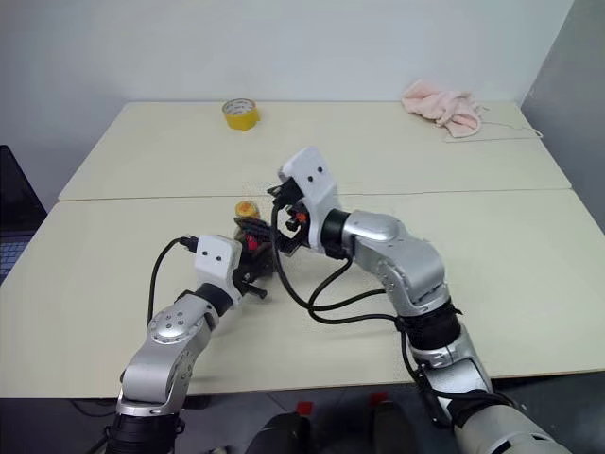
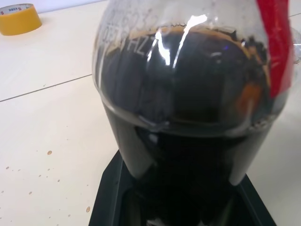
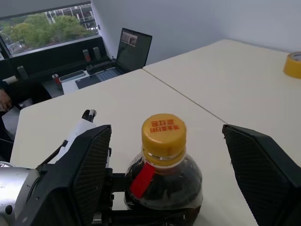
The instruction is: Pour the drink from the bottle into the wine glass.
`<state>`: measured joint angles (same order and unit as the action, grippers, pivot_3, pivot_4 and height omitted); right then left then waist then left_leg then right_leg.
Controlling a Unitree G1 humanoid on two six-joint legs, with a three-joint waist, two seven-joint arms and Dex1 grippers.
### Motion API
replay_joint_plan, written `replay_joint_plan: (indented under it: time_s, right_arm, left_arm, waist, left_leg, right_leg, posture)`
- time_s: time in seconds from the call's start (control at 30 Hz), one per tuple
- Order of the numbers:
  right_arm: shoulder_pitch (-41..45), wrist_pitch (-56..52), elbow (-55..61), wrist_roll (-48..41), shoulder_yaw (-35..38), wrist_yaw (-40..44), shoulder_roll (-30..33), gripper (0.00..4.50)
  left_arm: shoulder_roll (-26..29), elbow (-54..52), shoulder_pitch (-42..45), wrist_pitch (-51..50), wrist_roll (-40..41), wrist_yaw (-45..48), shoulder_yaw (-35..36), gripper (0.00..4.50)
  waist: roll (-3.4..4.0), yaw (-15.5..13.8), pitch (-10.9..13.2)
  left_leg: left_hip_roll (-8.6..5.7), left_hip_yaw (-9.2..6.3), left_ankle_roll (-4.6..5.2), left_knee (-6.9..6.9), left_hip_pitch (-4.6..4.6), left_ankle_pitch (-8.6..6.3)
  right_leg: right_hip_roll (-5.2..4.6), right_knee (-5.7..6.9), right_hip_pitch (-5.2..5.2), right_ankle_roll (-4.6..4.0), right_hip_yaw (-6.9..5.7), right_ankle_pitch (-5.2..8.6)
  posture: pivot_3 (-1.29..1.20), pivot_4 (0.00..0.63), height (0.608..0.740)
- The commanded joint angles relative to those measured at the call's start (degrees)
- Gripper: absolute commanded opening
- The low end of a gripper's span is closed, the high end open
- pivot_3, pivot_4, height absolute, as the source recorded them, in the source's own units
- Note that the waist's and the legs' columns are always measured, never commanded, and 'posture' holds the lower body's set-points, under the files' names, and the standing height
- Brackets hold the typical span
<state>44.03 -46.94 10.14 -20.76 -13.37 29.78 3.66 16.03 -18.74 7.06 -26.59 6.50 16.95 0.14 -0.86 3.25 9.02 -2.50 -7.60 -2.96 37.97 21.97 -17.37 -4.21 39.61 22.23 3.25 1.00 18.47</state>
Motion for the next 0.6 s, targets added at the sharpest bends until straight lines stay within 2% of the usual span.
replay_joint_plan:
  time_s: [0.03, 0.4, 0.53, 0.6]
  right_arm:
    - [2.3, 3.09, -0.93, 1.33, -1.5, -0.43, -1.6, 4.03]
    - [2.62, 6.44, -4.39, 3.47, -2.2, -0.29, -3.52, 4.03]
    - [2.36, 6.88, -4.67, 4.02, -2.77, 0.1, -3.36, 3.17]
    - [2.26, 7.0, -4.75, 4.12, -2.86, 0.09, -3.41, 2.43]
  left_arm:
    - [0.15, -2.11, 0.56, 2.12, 0.02, 0.03, 0.32, 0.9]
    - [0.19, -1.9, 0.62, 2.49, -0.15, -0.07, 0.33, 0.9]
    - [0.19, -1.67, 0.83, 2.59, -0.21, -0.05, 0.31, 0.9]
    - [0.17, -1.62, 0.88, 2.62, -0.23, -0.06, 0.29, 0.9]
  waist:
    - [0.0, 0.0, 0.0]
    - [0.0, 0.01, 0.0]
    - [0.0, 0.01, 0.0]
    - [0.0, 0.01, 0.0]
  left_leg:
    - [0.0, 0.0, 0.0, 0.0, 0.0, 0.0]
    - [0.0, 0.0, 0.0, 0.0, 0.0, 0.0]
    - [0.0, 0.0, 0.0, 0.0, 0.0, 0.0]
    - [0.0, 0.0, 0.0, 0.0, 0.0, 0.0]
  right_leg:
    - [0.0, 0.0, 0.0, 0.0, 0.0, 0.0]
    - [0.0, 0.0, 0.0, 0.0, 0.0, 0.0]
    - [0.0, 0.0, 0.01, 0.0, 0.0, 0.0]
    - [0.0, 0.0, 0.01, 0.0, -0.01, 0.0]
  posture:
    - [0.0, 0.15, 0.74]
    - [0.0, 0.15, 0.74]
    - [0.0, 0.15, 0.74]
    - [0.0, 0.15, 0.74]
